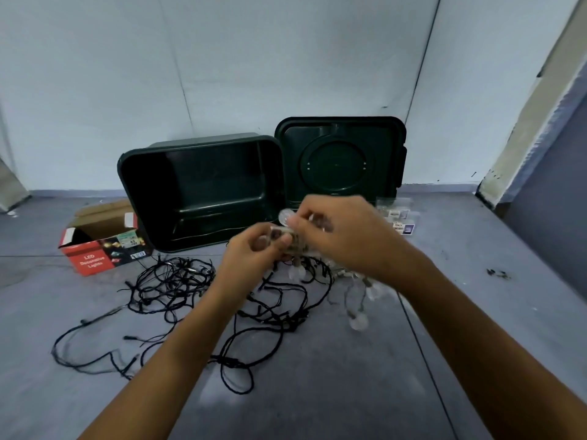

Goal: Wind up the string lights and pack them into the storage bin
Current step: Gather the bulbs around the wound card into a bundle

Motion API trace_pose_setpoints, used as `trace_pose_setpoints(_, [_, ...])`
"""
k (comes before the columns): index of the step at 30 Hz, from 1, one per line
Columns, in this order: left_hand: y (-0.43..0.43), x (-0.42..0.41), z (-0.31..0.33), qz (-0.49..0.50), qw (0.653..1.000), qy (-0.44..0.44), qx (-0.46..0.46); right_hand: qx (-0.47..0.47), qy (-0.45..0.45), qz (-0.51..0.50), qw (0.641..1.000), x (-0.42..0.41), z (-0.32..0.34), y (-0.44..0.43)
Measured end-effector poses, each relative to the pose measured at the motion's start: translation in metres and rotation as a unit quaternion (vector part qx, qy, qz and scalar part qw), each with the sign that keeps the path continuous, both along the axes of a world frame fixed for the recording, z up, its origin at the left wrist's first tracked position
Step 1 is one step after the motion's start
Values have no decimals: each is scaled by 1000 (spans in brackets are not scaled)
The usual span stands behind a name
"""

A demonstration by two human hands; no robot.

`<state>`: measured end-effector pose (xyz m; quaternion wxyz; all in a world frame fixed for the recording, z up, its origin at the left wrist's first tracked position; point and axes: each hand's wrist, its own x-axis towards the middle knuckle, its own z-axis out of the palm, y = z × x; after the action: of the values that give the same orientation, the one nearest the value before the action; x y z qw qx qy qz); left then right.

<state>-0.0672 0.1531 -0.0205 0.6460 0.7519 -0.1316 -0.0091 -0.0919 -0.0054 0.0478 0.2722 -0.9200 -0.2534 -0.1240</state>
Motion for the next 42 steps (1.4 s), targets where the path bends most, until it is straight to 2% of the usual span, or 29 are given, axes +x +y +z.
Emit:
trace_pose_setpoints(2, [-1, -9, -3, -53, 998, 18, 27, 39, 9, -8, 999, 23, 4, -7])
trace_pose_setpoints(4, [-3, -16, -2, -107, 993, 44, 2, 186, 118, 11, 975, 46, -3, -16])
trace_pose_setpoints(6, [-3, -18, 1, -119, 990, 65, -34, 325, 250, 34, 911, 61, -22, -22])
trace_pose_setpoints(8, [-3, -16, 3, -101, 991, 70, -60, 428, 355, 29, 831, 66, -46, -17])
trace_pose_setpoints(10, [-4, -14, 4, -84, 989, 76, -96, 519, 427, 24, 740, 60, -66, -7])
trace_pose_setpoints(11, [-5, -13, 6, -75, 987, 79, -117, 534, 430, 19, 728, 54, -76, -2])
trace_pose_setpoints(15, [1, -4, 21, -15, 984, 45, -171, 417, 305, -77, 853, 25, -110, 3])
trace_pose_setpoints(19, [13, 5, 33, 42, 983, 1, -179, 276, 247, -13, 929, -10, -110, 3])
trace_pose_setpoints(22, [10, 8, 26, 60, 989, -10, -134, 104, 155, 6, 982, -24, -82, 3])
trace_pose_setpoints(24, [6, 6, 20, 62, 992, -9, -106, 9, 80, 12, 997, -29, -49, 3])
trace_pose_setpoints(28, [-4, -4, 8, -5, 998, 6, -70, -61, 10, 3, 998, -7, 9, -3])
trace_pose_setpoints(30, [-7, -12, 5, -43, 998, 10, -39, -49, 23, 3, 999, 14, 22, -11])
trace_pose_setpoints(32, [-8, -19, 8, -84, 996, 18, -37, 41, 111, 26, 993, 33, 21, -21])
trace_pose_setpoints(34, [-9, -24, 14, -124, 990, 29, -66, 176, 230, 66, 955, 47, 9, -26])
trace_pose_setpoints(36, [-8, -26, 18, -142, 984, 35, -97, 317, 313, 105, 889, 54, -14, -25])
trace_pose_setpoints(37, [-7, -26, 19, -144, 982, 39, -112, 397, 349, 119, 841, 55, -27, -22])
trace_pose_setpoints(40, [-5, -24, 20, -134, 976, 46, -162, 580, 454, 157, 658, 48, -53, -6])
trace_pose_setpoints(41, [-5, -22, 22, -123, 974, 50, -182, 614, 470, 161, 614, 45, -61, -1])
trace_pose_setpoints(42, [-4, -21, 24, -104, 974, 49, -196, 634, 469, 144, 597, 41, -69, 4])
